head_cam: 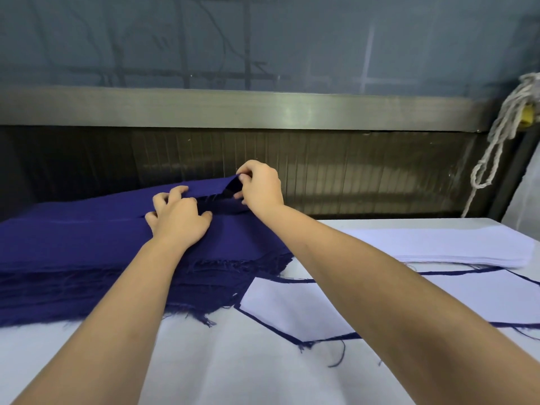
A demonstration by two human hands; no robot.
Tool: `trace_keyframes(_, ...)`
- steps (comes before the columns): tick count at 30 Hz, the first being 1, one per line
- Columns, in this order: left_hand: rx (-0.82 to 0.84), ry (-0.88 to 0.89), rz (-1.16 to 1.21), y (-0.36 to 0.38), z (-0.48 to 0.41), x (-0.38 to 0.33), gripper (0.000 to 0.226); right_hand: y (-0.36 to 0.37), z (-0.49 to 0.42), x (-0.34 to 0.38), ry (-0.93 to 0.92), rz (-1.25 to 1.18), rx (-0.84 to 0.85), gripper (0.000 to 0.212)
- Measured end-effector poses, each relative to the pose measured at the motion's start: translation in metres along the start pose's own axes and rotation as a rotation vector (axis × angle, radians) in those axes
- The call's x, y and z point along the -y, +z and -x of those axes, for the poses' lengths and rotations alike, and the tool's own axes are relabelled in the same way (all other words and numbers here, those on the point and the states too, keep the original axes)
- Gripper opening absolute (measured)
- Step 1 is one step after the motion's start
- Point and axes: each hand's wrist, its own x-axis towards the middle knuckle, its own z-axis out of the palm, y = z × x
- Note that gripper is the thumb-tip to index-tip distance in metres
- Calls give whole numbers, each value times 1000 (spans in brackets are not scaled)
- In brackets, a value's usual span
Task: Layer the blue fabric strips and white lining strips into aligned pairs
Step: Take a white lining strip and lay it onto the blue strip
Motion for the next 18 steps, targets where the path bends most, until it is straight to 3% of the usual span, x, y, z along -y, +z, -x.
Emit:
trace_keyframes(9,-18,135,67,0,1,1,35,-26,-4,-19,113,-269,-77,28)
trace_keyframes(18,-152,448,143,-2,11,-23,22,-59,21,-31,262,-359,185,23)
